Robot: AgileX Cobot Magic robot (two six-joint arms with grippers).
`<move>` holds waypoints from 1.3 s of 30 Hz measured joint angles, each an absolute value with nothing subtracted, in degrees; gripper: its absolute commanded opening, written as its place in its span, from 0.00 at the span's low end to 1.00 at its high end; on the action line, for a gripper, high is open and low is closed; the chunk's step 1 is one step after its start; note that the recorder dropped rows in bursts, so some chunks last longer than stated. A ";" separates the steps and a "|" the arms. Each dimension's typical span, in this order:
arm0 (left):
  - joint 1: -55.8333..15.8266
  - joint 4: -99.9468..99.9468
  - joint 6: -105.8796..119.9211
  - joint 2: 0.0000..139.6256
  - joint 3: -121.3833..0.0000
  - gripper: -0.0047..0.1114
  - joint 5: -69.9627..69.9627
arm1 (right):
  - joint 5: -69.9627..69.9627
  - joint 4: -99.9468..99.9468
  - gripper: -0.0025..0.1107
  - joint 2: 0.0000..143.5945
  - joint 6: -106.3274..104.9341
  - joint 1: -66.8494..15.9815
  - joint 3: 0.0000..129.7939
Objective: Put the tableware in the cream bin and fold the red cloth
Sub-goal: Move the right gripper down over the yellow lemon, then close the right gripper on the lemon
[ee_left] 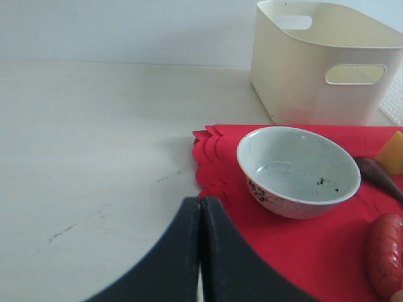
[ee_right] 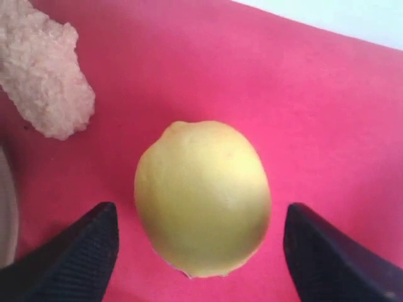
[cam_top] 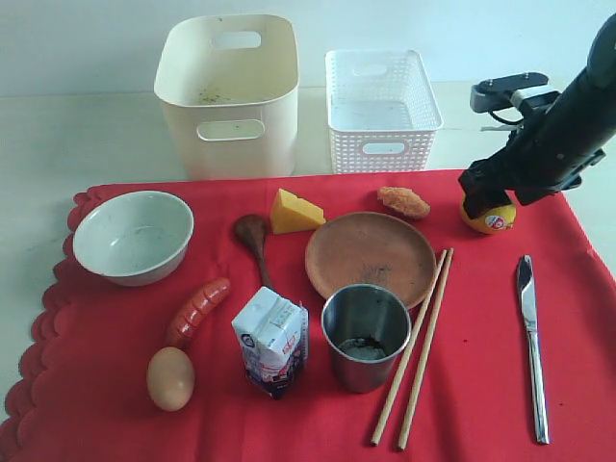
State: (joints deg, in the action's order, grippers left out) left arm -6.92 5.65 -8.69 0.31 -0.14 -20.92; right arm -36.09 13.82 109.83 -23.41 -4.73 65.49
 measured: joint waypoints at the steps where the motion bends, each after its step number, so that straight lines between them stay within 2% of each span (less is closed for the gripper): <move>1: -6.92 5.65 -8.69 0.31 -0.14 0.04 -20.92 | -36.61 14.17 0.64 110.14 -23.54 -4.73 66.07; 19: -6.92 5.65 -8.69 0.31 -0.14 0.04 -20.92 | -36.29 16.04 0.62 115.93 -25.08 -4.73 69.06; 21: -6.92 5.65 -8.69 0.31 -0.14 0.04 -20.92 | -35.93 16.14 0.56 115.93 -25.17 -4.73 69.15; 25: -6.92 5.65 -8.69 0.31 -0.14 0.04 -20.92 | -35.76 16.50 0.33 115.93 -25.21 -4.73 69.28; 29: -6.92 5.65 -8.69 0.31 -0.14 0.04 -20.92 | -35.76 16.50 0.16 115.93 -25.31 -4.73 69.28; 34: -6.92 5.65 -8.69 0.31 -0.14 0.04 -20.92 | -35.95 16.50 0.03 115.93 -25.31 -4.73 69.41; 39: -6.92 5.65 -8.69 0.31 -0.14 0.04 -20.92 | -38.93 16.50 0.02 116.03 -25.31 -4.73 71.42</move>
State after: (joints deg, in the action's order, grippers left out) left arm -6.92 5.65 -8.69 0.31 -0.14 -20.92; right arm -38.93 16.50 116.03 -25.31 -4.73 71.42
